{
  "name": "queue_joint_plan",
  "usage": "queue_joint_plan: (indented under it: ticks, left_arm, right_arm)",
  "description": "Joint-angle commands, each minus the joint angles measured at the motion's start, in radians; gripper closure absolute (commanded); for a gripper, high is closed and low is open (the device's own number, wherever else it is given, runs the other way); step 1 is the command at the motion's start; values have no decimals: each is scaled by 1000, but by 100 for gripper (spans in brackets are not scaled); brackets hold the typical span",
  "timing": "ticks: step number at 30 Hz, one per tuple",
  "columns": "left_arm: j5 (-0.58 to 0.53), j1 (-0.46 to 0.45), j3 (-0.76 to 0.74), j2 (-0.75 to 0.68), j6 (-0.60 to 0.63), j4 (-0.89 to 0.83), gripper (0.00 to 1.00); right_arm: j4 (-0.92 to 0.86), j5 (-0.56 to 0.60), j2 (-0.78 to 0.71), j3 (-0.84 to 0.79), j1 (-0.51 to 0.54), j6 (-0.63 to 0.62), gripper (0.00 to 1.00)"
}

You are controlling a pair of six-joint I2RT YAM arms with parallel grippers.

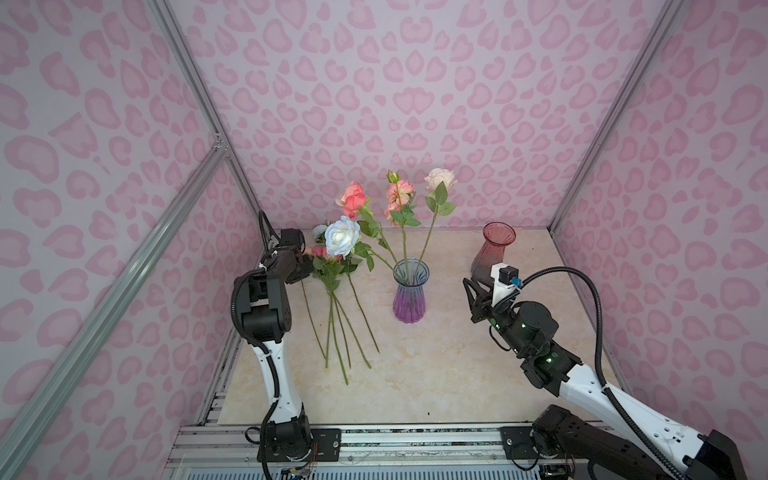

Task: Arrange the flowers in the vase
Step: 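Close the left gripper on a blue rose stem in the bunch, then lift the blue rose upright toward the vase with the left gripper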

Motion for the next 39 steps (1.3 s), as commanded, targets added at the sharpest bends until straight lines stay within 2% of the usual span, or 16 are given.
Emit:
queue_joint_plan:
  ticks: [1, 3, 11, 14, 24, 30, 34, 39]
  left_arm:
    - [8, 1, 4, -4, -5, -20, 91]
    - [14, 1, -11, -31, 4, -21, 96]
    - [47, -5, -193, -283, 26, 44, 97]
    - [54, -12, -213, -368, 24, 30, 97]
    - [-28, -27, -270, -709, 53, 6, 97]
    - [-85, -104, -295, -964, 83, 3, 97]
    - [-62, -141, -330, -1142, 104, 22, 97]
    - [53, -153, -396, -1341, 134, 50, 97]
  right_arm:
    - [4, -1, -5, 3, 0, -5, 72]
    - [5, -4, -4, 3, 0, -5, 72]
    - [26, -27, 10, 8, 1, 15, 73]
    - [26, -43, 17, 16, 1, 23, 73]
    - [34, -60, 11, 27, 0, 39, 73]
    - [19, -97, 12, 53, 1, 34, 73]
    - [-7, -109, -1, 69, 4, 34, 73]
    - [-18, -89, -22, 69, 4, 31, 73]
